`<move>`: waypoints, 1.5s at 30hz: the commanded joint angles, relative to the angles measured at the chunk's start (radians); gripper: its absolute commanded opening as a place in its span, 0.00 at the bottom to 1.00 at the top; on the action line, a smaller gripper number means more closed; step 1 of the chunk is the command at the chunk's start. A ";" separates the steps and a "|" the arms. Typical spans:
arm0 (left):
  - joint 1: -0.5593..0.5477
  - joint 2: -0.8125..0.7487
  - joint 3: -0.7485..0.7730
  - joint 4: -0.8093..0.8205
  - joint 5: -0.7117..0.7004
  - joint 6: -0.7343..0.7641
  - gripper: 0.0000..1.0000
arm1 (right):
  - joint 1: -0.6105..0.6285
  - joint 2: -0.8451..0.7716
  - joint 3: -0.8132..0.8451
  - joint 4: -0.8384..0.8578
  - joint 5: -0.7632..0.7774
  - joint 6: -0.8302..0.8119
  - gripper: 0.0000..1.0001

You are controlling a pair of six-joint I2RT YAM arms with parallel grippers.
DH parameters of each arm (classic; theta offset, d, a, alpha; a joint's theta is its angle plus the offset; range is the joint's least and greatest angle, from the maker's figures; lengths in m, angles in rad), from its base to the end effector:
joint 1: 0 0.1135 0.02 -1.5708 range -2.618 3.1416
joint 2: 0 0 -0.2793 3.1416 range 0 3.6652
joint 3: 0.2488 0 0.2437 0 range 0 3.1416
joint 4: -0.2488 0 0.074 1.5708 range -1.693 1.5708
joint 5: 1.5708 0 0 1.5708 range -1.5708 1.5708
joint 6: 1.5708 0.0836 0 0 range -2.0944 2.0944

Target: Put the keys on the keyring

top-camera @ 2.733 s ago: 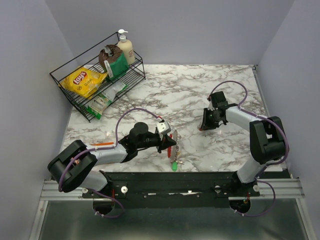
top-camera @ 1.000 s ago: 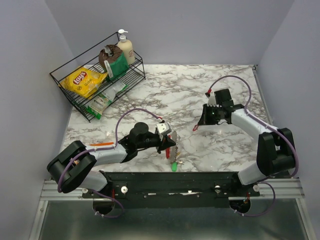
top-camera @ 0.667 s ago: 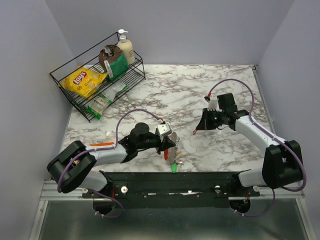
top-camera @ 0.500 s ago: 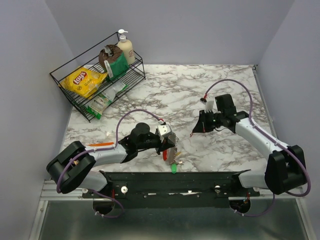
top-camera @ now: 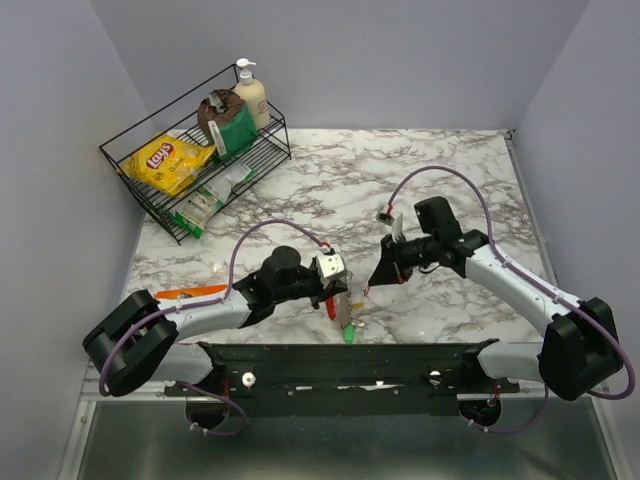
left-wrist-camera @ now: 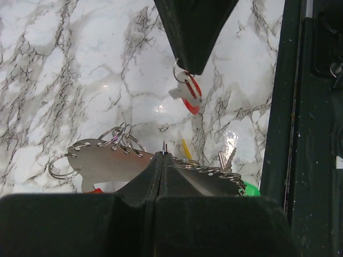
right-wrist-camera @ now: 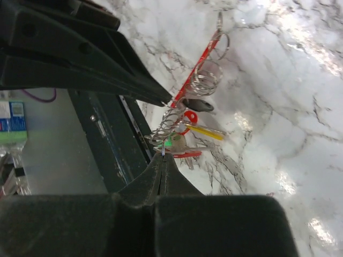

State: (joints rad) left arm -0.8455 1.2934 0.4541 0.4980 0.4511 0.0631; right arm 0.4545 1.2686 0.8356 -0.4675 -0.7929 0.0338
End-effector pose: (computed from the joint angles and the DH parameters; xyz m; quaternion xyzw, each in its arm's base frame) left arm 0.1628 -0.2386 0.1965 0.4653 0.6589 -0.3832 0.4500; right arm 0.2064 0.1672 0.2315 -0.3061 0.8254 0.4272 0.2063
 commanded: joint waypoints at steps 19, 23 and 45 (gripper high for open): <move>-0.050 -0.075 0.066 -0.144 -0.086 0.126 0.00 | 0.093 0.121 0.048 0.055 -0.100 -0.057 0.01; -0.056 -0.078 0.063 -0.136 -0.092 0.126 0.00 | 0.096 0.130 0.028 0.115 -0.126 -0.006 0.01; -0.083 -0.123 0.040 -0.128 -0.118 0.121 0.00 | 0.112 0.130 0.010 0.138 -0.083 -0.015 0.01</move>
State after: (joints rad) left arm -0.9188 1.2076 0.4953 0.3454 0.3580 0.1795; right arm 0.5571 1.4261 0.8639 -0.3523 -0.8917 0.0269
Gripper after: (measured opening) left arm 0.007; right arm 0.013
